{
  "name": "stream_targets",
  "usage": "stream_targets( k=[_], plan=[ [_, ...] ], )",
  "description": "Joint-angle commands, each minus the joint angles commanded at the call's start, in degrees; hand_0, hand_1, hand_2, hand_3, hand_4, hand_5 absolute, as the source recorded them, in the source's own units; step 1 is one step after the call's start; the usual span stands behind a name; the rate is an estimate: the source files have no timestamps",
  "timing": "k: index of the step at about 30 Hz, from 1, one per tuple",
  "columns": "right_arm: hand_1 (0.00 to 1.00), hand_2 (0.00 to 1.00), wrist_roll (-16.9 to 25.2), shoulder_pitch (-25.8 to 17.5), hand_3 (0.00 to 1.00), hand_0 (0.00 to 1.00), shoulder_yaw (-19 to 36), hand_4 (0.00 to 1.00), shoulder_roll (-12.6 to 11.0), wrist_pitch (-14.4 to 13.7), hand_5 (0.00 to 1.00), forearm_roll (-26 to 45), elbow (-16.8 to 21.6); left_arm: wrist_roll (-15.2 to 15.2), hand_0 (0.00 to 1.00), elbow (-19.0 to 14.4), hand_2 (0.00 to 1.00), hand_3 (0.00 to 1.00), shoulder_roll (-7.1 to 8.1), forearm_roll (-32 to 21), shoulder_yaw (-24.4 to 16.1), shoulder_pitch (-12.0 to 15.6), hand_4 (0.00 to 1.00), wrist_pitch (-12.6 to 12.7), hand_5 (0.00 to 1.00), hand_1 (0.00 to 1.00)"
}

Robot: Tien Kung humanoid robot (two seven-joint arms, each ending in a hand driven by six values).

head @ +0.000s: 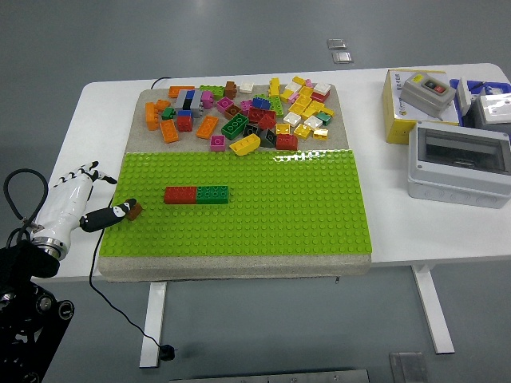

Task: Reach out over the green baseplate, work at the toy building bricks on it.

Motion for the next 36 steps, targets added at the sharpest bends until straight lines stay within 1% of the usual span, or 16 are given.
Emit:
stream_targets(
  k=[5,6,9,11,12,15,22,32,36],
  plan=[
    [0.621,0.619,0.0,0.0,0.705,0.693,0.1,0.340,0.0,0.0,0.899,-0.2,0.0,2.6,0.998,-0.5,0.996,0.577,0.72,0.0,0.3,-0.2,0.781,-2.9,0.427,0.998],
    [0.621,0.619,0.0,0.0,0.705,0.693,0.1,0.340,0.0,0.0,0.899,-0.2,0.0,3.2,0.998,-0.5,0.998,0.627,0.76,0.0,0.4,-0.3,0.792,-3.7,0.446,0.998],
    [0.621,0.619,0.0,0.0,0.705,0.693,0.2,0.340,0.0,0.0,0.899,-0.3,0.0,3.8,0.998,0.0,0.998,0.627,0.76,0.0,0.9,-0.4,0.792,-6.1,0.446,0.998],
    [0.621,0.619,0.0,0.0,0.705,0.693,0.3,0.340,0.0,0.1,0.899,-0.4,0.0,3.8,0.998,0.6,0.998,0.627,0.68,0.0,1.1,-0.7,0.792,-6.9,0.446,0.998],
    [0.621,0.619,0.0,0.0,0.705,0.693,0.4,0.339,0.0,0.1,0.899,-0.5,0.0,3.8,0.998,1.1,0.998,0.662,0.62,0.0,1.3,-0.9,0.819,-7.1,0.474,0.998],
    [0.621,0.619,0.0,0.0,0.705,0.693,0.5,0.339,0.1,0.1,0.899,-0.8,0.0,3.6,0.998,1.9,0.998,0.662,0.54,0.0,1.6,-1.3,0.819,-6.5,0.474,0.998],
    [0.621,0.619,-0.2,0.0,0.705,0.693,1.2,0.340,0.2,0.1,0.898,-1.8,0.0,4.5,0.998,1.5,0.998,0.663,0.86,0.0,1.9,-1.5,0.831,-6.2,0.482,0.998],
    [0.623,0.621,-0.4,0.1,0.706,0.695,1.5,0.338,0.4,0.0,0.898,-2.2,0.0,5.1,0.998,3.5,0.998,0.663,0.76,0.0,1.4,-1.7,0.834,-5.9,0.482,0.998],
    [0.623,0.624,-0.5,0.1,0.706,0.693,1.9,0.337,0.6,0.0,0.898,-2.6,0.0,5.1,0.998,4.0,0.998,0.663,0.63,0.0,1.4,-1.9,0.832,-5.4,0.483,0.998]
  ],
)
